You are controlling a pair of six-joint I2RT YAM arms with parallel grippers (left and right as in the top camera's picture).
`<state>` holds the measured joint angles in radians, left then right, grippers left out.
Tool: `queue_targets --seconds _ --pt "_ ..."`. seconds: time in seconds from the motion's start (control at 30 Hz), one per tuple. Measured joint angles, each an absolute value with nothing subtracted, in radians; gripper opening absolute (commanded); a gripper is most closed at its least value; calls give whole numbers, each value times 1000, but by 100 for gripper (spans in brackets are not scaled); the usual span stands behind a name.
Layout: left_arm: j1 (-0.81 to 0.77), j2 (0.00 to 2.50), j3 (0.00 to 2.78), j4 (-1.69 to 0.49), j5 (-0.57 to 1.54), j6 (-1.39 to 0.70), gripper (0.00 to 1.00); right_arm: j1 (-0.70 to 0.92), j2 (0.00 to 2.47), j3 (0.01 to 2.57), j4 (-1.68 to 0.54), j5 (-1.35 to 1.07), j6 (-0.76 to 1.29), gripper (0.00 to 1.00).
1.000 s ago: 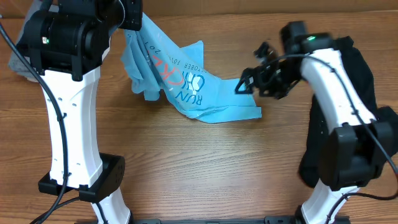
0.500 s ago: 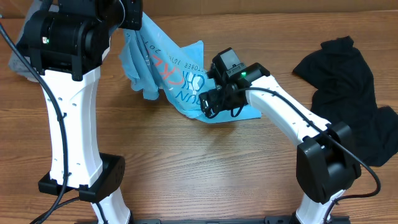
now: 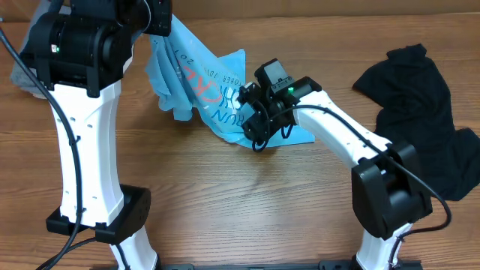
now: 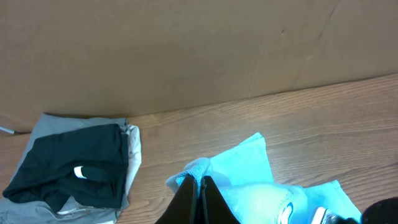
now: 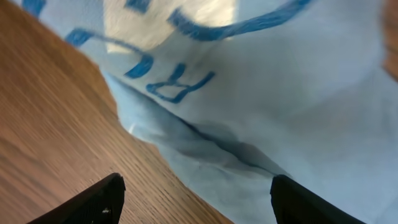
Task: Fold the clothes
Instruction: 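Grasp the T-shirt's hanging edge with the right gripper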
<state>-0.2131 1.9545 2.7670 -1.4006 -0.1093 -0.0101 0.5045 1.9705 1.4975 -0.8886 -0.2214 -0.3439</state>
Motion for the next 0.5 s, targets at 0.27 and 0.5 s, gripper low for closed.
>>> queue_targets --seconds 0.27,0.5 --pt "-213 1954 2767 -1399 -109 -10 4 505 2049 1497 -886 -288 -461 74" --pt "-213 1954 2767 -1399 -109 -10 4 504 2087 1495 -812 -280 -491 72"
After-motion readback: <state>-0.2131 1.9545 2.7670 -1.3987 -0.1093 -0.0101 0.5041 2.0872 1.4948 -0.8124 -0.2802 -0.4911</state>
